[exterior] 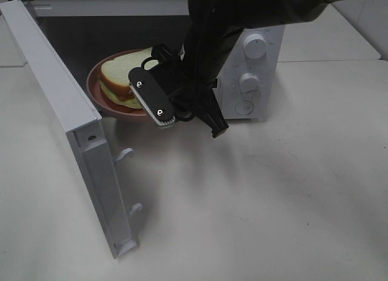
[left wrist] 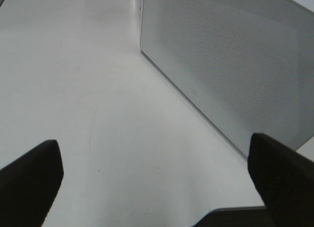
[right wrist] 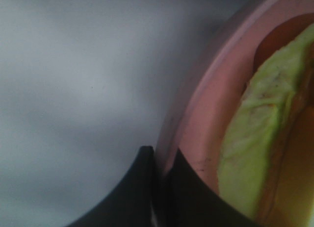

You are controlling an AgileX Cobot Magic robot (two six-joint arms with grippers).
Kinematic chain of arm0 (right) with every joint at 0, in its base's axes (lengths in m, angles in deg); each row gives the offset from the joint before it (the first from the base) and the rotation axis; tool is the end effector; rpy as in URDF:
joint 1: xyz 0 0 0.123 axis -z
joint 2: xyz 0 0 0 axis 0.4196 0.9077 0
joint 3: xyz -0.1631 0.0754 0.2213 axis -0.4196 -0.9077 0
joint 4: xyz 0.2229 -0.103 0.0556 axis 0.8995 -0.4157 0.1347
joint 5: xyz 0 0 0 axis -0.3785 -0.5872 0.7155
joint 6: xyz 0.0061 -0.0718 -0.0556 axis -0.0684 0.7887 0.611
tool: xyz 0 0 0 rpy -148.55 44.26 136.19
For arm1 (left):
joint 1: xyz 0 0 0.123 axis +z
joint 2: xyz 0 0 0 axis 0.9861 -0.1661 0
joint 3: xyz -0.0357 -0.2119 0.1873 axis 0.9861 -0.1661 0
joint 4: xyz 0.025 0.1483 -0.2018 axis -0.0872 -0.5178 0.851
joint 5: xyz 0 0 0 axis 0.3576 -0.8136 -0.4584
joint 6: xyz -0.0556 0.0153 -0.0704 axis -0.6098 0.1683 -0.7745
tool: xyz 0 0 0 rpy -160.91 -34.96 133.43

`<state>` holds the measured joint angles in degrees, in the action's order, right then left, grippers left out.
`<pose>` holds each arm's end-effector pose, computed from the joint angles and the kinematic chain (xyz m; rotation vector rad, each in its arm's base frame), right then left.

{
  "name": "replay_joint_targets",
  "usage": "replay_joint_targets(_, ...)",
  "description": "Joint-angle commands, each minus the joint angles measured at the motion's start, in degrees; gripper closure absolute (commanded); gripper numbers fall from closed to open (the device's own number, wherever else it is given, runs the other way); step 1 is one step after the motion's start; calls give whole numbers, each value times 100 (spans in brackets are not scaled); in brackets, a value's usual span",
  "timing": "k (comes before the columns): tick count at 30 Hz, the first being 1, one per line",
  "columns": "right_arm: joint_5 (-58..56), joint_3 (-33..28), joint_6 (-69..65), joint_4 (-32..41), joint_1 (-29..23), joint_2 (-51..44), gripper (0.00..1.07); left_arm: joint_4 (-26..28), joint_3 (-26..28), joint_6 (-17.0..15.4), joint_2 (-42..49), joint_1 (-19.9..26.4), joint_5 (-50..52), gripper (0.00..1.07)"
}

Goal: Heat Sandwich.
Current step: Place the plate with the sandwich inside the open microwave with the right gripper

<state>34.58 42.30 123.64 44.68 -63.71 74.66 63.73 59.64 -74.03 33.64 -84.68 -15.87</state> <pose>0.3476 0.2786 0.1899 -2.4087 1.2000 -0.2992 -0.0091 -0.0034 0.2802 0.0344 2.0441 -0.1347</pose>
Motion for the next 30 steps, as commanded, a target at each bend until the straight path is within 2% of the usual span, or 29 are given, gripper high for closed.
replay_joint_targets(1,46,246,-155,-57,17,80,105,6,-11,17,92,-11,86,10)
replay_joint_targets(10,-11,928,-464,-132,17,561,105,6,-11,17,92,-11,86,10)
replay_joint_targets(15,-17,1301,-854,-401,17,837,104,6,-11,17,92,-11,86,10)
replay_joint_targets(30,-229,2744,-1690,-630,17,1776,104,6,-11,17,92,-11,86,10)
